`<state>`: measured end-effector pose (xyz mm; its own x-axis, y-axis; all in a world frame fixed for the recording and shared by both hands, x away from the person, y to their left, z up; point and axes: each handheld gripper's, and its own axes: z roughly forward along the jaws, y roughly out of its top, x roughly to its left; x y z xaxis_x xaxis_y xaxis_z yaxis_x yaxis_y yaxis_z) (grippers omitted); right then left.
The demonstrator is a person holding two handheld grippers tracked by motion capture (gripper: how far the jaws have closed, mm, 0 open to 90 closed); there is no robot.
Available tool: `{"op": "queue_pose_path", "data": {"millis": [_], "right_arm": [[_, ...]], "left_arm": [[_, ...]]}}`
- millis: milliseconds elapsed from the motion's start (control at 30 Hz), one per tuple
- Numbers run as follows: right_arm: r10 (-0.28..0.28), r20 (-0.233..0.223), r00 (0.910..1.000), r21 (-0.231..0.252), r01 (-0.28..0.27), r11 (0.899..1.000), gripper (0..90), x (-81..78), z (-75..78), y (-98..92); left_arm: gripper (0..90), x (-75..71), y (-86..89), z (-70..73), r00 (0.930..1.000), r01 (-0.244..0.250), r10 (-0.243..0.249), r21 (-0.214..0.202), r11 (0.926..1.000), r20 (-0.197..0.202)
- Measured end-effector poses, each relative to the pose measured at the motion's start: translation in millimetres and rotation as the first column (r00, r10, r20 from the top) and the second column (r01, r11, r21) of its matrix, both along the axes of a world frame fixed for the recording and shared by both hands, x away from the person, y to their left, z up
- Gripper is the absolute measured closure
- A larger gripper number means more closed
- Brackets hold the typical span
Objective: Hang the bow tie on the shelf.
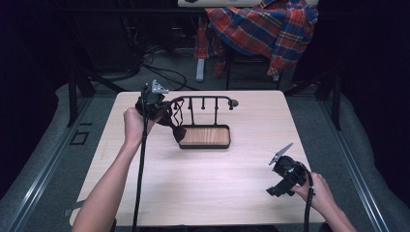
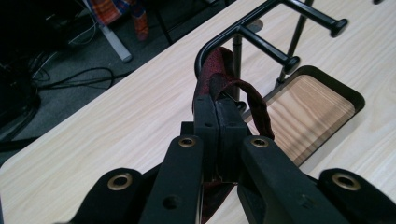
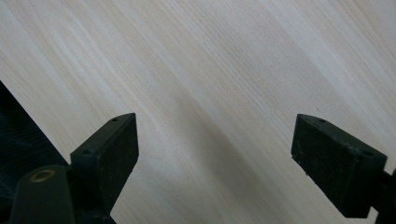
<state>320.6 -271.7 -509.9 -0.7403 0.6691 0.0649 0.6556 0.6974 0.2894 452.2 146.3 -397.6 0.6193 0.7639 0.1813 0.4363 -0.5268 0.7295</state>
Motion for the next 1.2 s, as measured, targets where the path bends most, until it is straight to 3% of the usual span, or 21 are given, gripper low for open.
{"op": "queue_pose_path", "data": {"millis": [100, 167, 367, 467, 633, 1000, 1200], "right_arm": [[0.001, -0.002, 1.0, 0.001, -0.001, 1.0, 14.6, 0.1, -0.2, 0.0], [0.028, -0.019, 0.9994, -0.028, -0.029, 0.999, 14.6, 2.1, 1.8, -0.7], [0.009, -0.011, 0.9999, -0.01, -0.009, 1.0, 14.6, 1.1, -0.4, -0.6], [0.018, -0.011, 0.9998, -0.029, -0.018, 0.999, 14.6, 1.3, 0.8, -0.6], [0.018, -0.018, 0.9997, -0.023, -0.019, 1.0, 14.6, 1.3, 0.1, -0.3], [0.019, -0.016, 0.9997, -0.034, -0.019, 0.999, 14.6, 1.2, -0.2, 0.2], [0.02, -0.021, 0.9996, -0.032, -0.021, 0.999, 14.6, 0.9, -0.7, 1.0]], "left_arm": [[89.1, 5.3, -0.5, -2.8, 0.9998, -0.018, 0.018, -0.003, 0.9998, -0.006], [89.0, 10.3, 0.1, -5.8, 0.9994, -0.033, 0.033, -0.002, 0.9994, -0.013], [89.0, 16.5, 2.2, -12.0, 0.9982, -0.058, 0.058, -0.017, 0.9981, -0.017], [89.0, 18.7, 3.5, -16.3, 0.9974, -0.067, 0.066, -0.026, 0.9974, -0.029], [88.9, 20.1, 4.7, -24.9, 0.9968, -0.065, 0.064, -0.006, 0.9979, -0.047], [88.4, 23.5, 11.1, -42.9, 0.9922, -0.071, 0.067, -0.043, 0.9965, -0.106], [83.6, 26.9, 9.1, -50.1, 0.9853, -0.063, 0.055, -0.049, 0.9968, -0.162]]}}
